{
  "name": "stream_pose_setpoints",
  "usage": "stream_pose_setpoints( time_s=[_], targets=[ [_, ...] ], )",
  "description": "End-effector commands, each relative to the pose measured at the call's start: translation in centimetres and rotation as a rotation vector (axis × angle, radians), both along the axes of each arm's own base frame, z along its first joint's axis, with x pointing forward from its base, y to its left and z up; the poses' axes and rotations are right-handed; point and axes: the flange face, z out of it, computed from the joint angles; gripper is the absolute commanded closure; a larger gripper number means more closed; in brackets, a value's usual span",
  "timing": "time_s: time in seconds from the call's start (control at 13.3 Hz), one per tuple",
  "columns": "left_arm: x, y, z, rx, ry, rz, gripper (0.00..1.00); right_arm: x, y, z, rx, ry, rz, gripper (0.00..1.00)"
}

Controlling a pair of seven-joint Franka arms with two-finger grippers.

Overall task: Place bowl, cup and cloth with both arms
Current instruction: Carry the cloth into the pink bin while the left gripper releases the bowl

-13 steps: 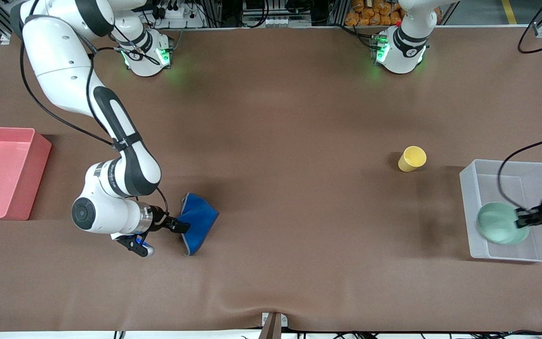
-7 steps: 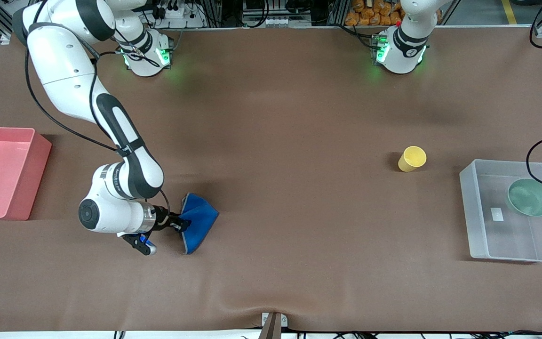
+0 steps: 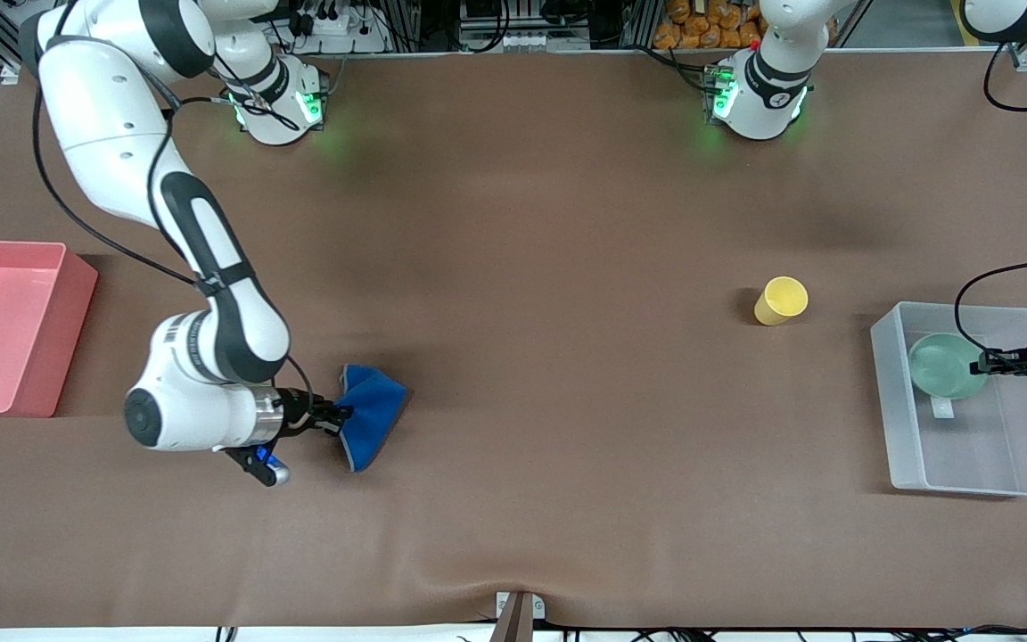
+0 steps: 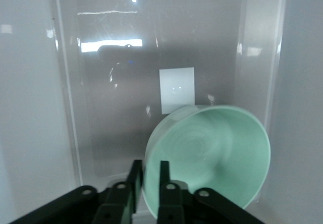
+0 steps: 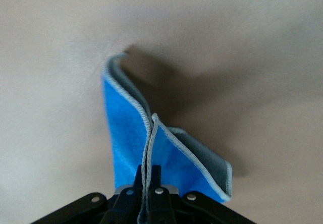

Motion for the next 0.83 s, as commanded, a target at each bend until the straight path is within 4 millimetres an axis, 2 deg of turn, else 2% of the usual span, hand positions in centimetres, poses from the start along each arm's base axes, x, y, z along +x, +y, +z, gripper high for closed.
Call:
stream_pose_setpoints(
  time_s=[0.0,0.15,0.23,0.3,0.45,0.53,0.75],
  targets=[
    [-0.1,0.1,6.4,-0.005,-0.058,0.009,0.00,1.5,-4.1,5.7,0.048,0.019,0.023,1.00],
    [0.8,-2.1,11.9,0.018,-0.118,-0.017,0.00,1.1,-8.1,7.5,0.057,0.033,0.129,1.00],
    [1.2,-3.3,14.1,0.022,-0.137,-0.026,0.00,0.8,-11.0,8.5,0.045,0.020,0.192,1.00],
    [1.3,-5.3,16.3,0.008,-0.128,-0.010,0.00,0.2,-14.0,8.7,0.033,0.016,0.278,1.00],
    [1.0,-10.2,20.0,-0.018,-0.082,0.070,0.00,-1.1,-20.4,10.8,0.033,-0.012,0.406,1.00],
    [1.0,-13.1,21.1,-0.027,-0.058,0.112,0.00,-1.7,-23.1,11.8,0.019,-0.025,0.469,1.00],
    [-1.3,-20.4,19.6,-0.013,0.023,0.137,0.00,-3.8,-29.5,17.4,-0.097,-0.072,0.642,1.00]
  ],
)
